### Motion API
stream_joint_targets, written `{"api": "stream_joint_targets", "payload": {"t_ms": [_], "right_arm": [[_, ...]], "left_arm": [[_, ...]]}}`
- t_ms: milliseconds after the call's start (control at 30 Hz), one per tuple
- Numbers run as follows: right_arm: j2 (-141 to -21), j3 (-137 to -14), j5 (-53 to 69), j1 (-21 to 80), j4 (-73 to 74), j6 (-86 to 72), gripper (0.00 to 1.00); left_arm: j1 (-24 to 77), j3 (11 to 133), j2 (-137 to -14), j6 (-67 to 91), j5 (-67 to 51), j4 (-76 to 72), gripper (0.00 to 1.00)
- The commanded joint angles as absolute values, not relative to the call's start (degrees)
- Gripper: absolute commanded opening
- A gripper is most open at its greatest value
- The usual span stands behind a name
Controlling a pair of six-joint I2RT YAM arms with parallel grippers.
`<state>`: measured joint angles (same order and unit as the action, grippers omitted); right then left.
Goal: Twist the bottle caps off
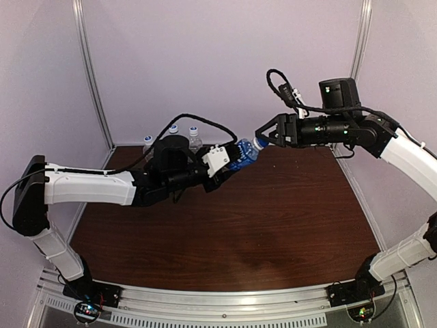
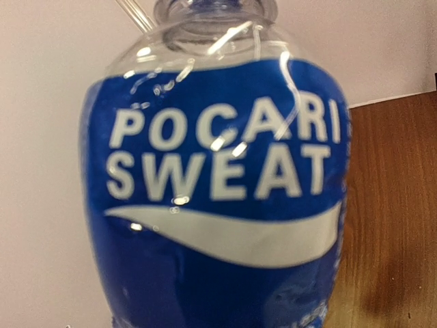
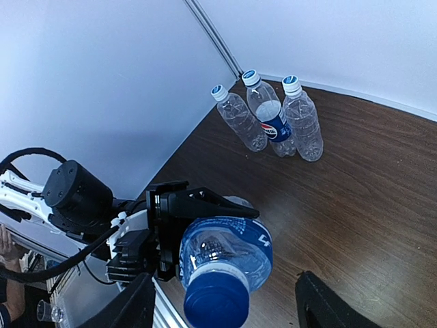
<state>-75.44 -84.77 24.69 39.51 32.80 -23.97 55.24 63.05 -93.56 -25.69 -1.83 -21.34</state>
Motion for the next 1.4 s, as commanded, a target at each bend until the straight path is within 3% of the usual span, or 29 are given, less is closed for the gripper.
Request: {"api": "stream_joint_targets", "payload": {"t_ms": [0, 200, 600, 867, 900, 1100, 1367], "right_arm": [[-75.4, -84.6, 26.1, 39.5, 34.2, -24.6, 0.69], [-75.7, -84.4, 27.0, 39.5, 34.3, -24.2, 0.55], [-78.0, -85.2, 27.0, 39.3, 34.6, -22.7, 0.52], [-78.1, -85.1, 30.3, 39.2, 34.4, -17.6, 0.02], [-77.9, -85.2, 32.2, 39.2, 35.2, -13.6, 0.00], [-72.9, -80.7, 31.0, 42.2, 45.7, 19.8, 0.00], [-68.3, -76.5, 30.4, 47.1, 48.4, 41.9, 0.00]], "left_arm": [[55.5, 63.3, -94.2, -26.5, 1.1, -24.2, 0.42], [55.5, 63.7, -94.2, -26.9, 1.3, -23.6, 0.42], [55.4, 64.2, -94.2, -27.0, 0.9, -22.9, 0.42], [55.4, 64.4, -94.1, -27.8, -1.8, -20.7, 0.42], [55.4, 64.8, -94.0, -28.7, -3.3, -18.9, 0.42], [55.4, 67.0, -92.4, -32.9, -18.5, -4.9, 0.39], [55.4, 68.9, -93.2, -32.8, -31.8, 3.2, 0.38]]}}
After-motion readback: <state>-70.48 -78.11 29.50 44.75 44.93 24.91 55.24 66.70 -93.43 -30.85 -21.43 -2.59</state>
